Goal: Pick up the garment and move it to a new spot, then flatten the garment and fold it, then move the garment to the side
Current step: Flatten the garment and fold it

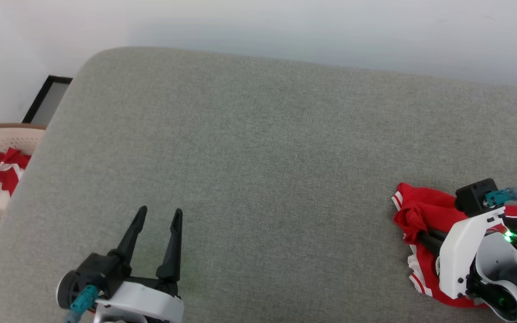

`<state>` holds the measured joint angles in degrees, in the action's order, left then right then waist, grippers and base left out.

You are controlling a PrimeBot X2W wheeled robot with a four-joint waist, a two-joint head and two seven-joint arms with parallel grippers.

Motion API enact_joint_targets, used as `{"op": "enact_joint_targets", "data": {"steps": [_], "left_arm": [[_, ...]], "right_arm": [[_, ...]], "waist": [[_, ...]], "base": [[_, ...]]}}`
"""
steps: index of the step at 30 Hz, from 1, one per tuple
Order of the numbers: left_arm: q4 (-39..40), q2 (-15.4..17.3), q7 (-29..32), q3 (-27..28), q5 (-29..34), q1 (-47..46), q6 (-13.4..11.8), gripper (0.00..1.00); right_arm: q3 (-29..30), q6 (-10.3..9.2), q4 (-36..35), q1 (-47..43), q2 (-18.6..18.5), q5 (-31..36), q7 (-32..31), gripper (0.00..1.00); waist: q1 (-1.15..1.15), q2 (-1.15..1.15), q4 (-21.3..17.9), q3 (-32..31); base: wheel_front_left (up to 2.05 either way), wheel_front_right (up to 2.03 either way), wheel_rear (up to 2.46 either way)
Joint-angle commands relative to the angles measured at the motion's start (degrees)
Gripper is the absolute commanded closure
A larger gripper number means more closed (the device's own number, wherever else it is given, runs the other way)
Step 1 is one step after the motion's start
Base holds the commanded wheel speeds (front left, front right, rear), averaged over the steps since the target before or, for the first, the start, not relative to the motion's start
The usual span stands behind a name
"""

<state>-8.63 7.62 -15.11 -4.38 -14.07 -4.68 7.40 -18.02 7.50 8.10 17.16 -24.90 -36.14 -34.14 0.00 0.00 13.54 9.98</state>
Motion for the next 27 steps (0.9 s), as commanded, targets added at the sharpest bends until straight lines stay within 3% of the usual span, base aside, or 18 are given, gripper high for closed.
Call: {"op": "enact_joint_targets", "data": {"steps": [1, 2, 3, 5, 6, 9, 17, 27], "left_arm": [[-0.21, 0.29, -0.02, 0.08, -0.25, -0.69, 0.12, 0.0], [-0.27, 0.34, -0.01, 0.15, -0.23, -0.79, 0.12, 0.0], [-0.4, 0.39, -0.01, 0.2, -0.24, -0.87, 0.12, 0.0], [-0.62, 0.51, -0.02, 0.42, -0.39, -0.88, 0.12, 0.0], [-0.76, 0.63, -0.01, 0.57, -0.46, -0.84, 0.12, 0.0], [-0.93, 0.78, -0.01, 0.87, -0.62, -0.36, 0.12, 0.0], [-2.37, 0.64, -0.02, 0.58, -1.3, -0.96, 0.13, 0.0], [-6.57, -0.27, -0.02, 0.75, -1.83, -0.8, 0.13, 0.0]], "right_arm": [[-0.88, -0.03, 1.04, 1.08, -0.09, -0.21, 1.0, 1.0], [-1.29, -0.03, 1.64, 1.43, 0.19, -0.69, 1.65, 1.0], [-1.81, -0.03, 2.08, 1.91, 0.33, -0.82, 2.21, 0.87], [-3.01, -0.03, 2.28, 2.83, 0.55, -1.63, 3.27, 0.38], [-3.29, -0.03, 2.42, 3.13, 0.75, -2.28, 3.67, 0.0], [-4.84, -0.03, 1.71, 4.16, 0.46, -4.97, 4.26, 0.0], [-6.99, -0.04, 0.82, 5.96, -4.68, -9.85, 10.77, 0.0], [-5.18, -0.04, 8.07, 4.44, -7.58, -9.39, 23.88, 0.0]], "waist": [[0.0, 0.0, -0.08, 0.3], [0.0, 0.0, -0.33, 0.39], [0.0, 0.0, -0.62, 0.43], [0.0, 0.0, -1.42, 0.31], [0.0, 0.0, -1.9, 0.17], [0.0, 0.0, -3.69, -0.53], [0.0, 0.0, -8.71, -1.91], [0.0, 0.0, -12.41, -3.33]], "base": [[0.0, 0.0, 0.0], [0.0, 0.0, 0.0], [0.0, 0.0, 0.0], [0.0, 0.0, 0.0], [0.0, 0.0, 0.0], [0.0, 0.0, 0.0], [0.0, 0.0, 0.0], [0.0, 0.0, 0.0]]}}
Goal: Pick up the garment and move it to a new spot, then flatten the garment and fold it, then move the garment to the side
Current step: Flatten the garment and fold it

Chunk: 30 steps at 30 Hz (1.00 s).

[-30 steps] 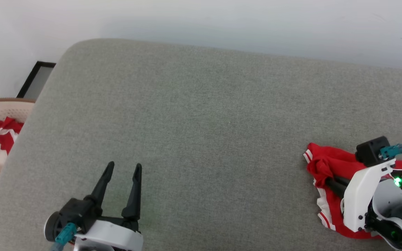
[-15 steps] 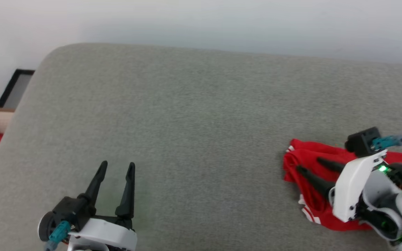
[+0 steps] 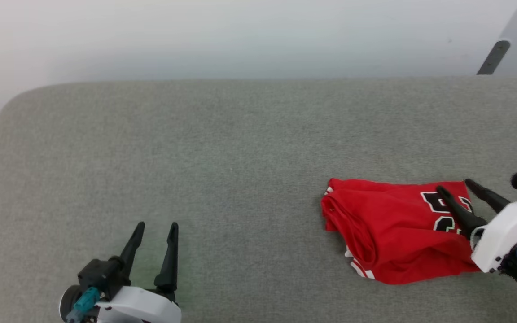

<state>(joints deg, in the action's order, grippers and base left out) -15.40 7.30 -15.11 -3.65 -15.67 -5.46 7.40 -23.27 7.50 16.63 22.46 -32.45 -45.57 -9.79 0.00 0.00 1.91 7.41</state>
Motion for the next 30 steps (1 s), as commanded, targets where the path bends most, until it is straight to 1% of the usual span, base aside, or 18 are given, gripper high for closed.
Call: {"op": "enact_joint_targets", "data": {"steps": [1, 3, 5, 7, 13, 16, 20, 23, 30], "left_arm": [[-0.25, -0.13, -0.02, 0.1, -0.32, -0.13, 0.14, 0.0], [-1.25, -0.17, -0.02, 0.11, -0.33, -0.18, 0.13, 0.0], [-1.78, 0.11, -0.02, 0.1, -0.68, -0.03, 0.13, 0.0], [-1.98, 0.65, -0.02, 0.27, -1.02, 0.58, 0.13, 0.0], [-0.65, 1.17, -0.02, 2.77, -0.43, 3.57, 0.13, 0.0], [0.59, 1.11, -0.02, 3.86, 0.46, 5.29, 0.13, 0.0], [2.9, 0.86, -0.02, 5.09, 1.34, 7.52, 0.13, 0.0], [4.63, 0.9, -0.02, 5.57, 2.48, 9.37, 0.13, 0.0], [9.28, -0.63, -0.02, 7.65, 4.45, 14.59, 0.13, 0.0]], "right_arm": [[0.32, -0.03, 0.73, -0.96, -0.12, 0.7, 1.41, 0.0], [0.87, -0.03, 2.65, -0.9, 0.24, 2.08, 5.67, 0.0], [1.94, -0.03, 4.7, -1.19, 1.62, 2.62, 9.63, 0.0], [1.49, -0.03, 6.06, -1.66, 2.64, 4.24, 12.96, 0.0], [1.25, -0.03, 9.21, -3.33, 5.55, 8.91, 19.97, 0.0], [2.12, -0.04, 9.71, -4.56, 6.44, 10.76, 21.82, 0.0], [4.75, -0.04, 8.65, -6.62, 7.46, 12.87, 23.54, 0.0], [7.64, -0.03, 7.76, -8.91, 7.93, 13.74, 23.97, 0.0], [14.11, -0.03, 4.0, -15.49, 9.17, 15.25, 23.85, 0.0]], "waist": [[0.0, 0.0, -1.03, -0.91], [0.0, 0.0, -1.38, -1.36], [0.0, 0.0, -1.76, -1.95], [0.0, 0.0, -2.13, -2.78], [0.0, 0.0, -3.14, -5.7], [0.0, 0.0, -3.41, -6.85], [0.0, 0.0, -3.63, -7.5], [0.0, 0.0, -3.27, -8.17], [0.0, 0.0, -1.88, -9.16]], "base": [[0.0, 0.0, 0.0], [0.0, 0.0, 0.0], [0.0, 0.0, 0.0], [0.0, 0.0, 0.0], [0.0, 0.0, 0.0], [0.0, 0.0, 0.0], [0.0, 0.0, 0.0], [0.0, 0.0, 0.0], [0.0, 0.0, 0.0]]}}
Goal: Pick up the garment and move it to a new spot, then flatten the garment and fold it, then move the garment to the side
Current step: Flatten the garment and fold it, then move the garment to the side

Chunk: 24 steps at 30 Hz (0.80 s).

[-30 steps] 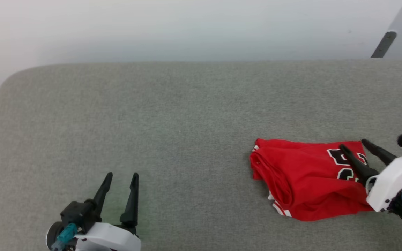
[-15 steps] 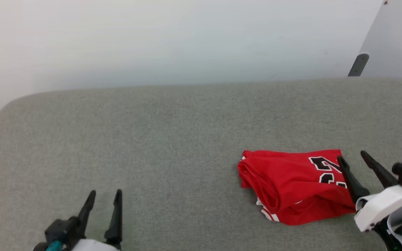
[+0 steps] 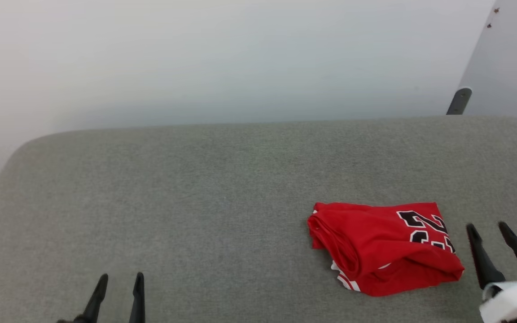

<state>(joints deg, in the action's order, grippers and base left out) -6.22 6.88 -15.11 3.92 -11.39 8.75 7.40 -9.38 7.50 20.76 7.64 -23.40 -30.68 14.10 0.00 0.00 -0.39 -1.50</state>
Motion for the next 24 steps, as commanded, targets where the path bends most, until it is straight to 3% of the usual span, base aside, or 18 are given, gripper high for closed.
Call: {"op": "enact_joint_targets", "data": {"steps": [1, 13, 24], "left_arm": [[0.59, -0.43, -0.02, 0.27, 0.22, 0.99, 0.13, 0.0], [5.47, -1.71, -0.01, 1.57, -1.83, 7.32, 0.13, 0.0], [5.9, -1.5, -0.01, 1.23, -2.14, 6.47, 0.13, 0.0]], "right_arm": [[1.39, -0.04, -0.7, -1.62, 0.34, 0.33, -0.26, 0.0], [11.71, -0.03, -11.58, -14.39, 4.13, 3.28, -4.16, 0.0], [14.03, -0.03, -16.83, -15.3, 6.39, 5.22, -8.2, 0.0]], "waist": [[0.0, 0.0, 0.74, -0.38], [0.0, 0.0, 3.23, -1.02], [0.0, 0.0, 2.82, -1.18]], "base": [[0.0, 0.0, 0.0], [0.0, 0.0, 0.0], [0.0, 0.0, 0.0]]}}
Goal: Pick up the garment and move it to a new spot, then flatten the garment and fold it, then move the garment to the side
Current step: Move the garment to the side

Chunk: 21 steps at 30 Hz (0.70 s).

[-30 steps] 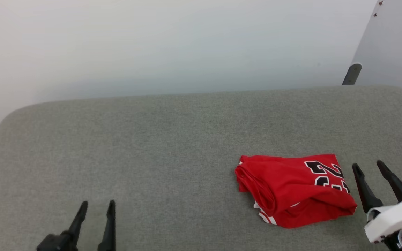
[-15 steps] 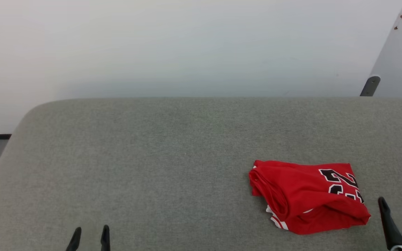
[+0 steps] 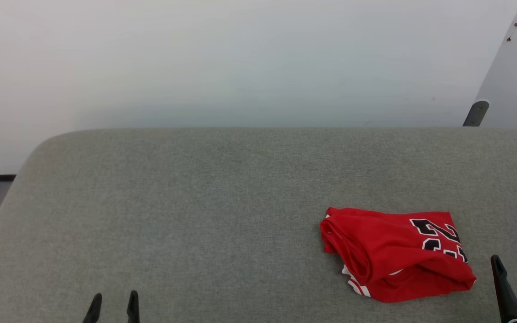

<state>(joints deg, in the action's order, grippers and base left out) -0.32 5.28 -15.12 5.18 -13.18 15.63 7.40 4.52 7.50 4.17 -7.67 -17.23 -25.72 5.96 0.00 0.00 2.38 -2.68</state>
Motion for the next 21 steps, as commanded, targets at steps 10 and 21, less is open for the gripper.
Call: {"op": "enact_joint_targets", "data": {"steps": [10, 21], "left_arm": [[0.88, -1.18, 0.0, -0.52, -0.23, -2.8, 0.13, 0.0], [0.42, -1.43, 0.0, -4.23, 1.04, -9.72, 0.13, 0.0]], "right_arm": [[-1.43, -0.03, -1.5, 6.74, -2.63, -0.15, -4.9, 0.0], [-9.41, -0.04, 5.06, 22.23, -12.73, -7.99, -26.82, 0.0]], "waist": [[0.0, 0.0, 0.01, 1.78], [0.0, 0.0, 0.57, 9.12]], "base": [[0.0, 0.0, 0.0], [0.0, 0.0, 0.0]]}}
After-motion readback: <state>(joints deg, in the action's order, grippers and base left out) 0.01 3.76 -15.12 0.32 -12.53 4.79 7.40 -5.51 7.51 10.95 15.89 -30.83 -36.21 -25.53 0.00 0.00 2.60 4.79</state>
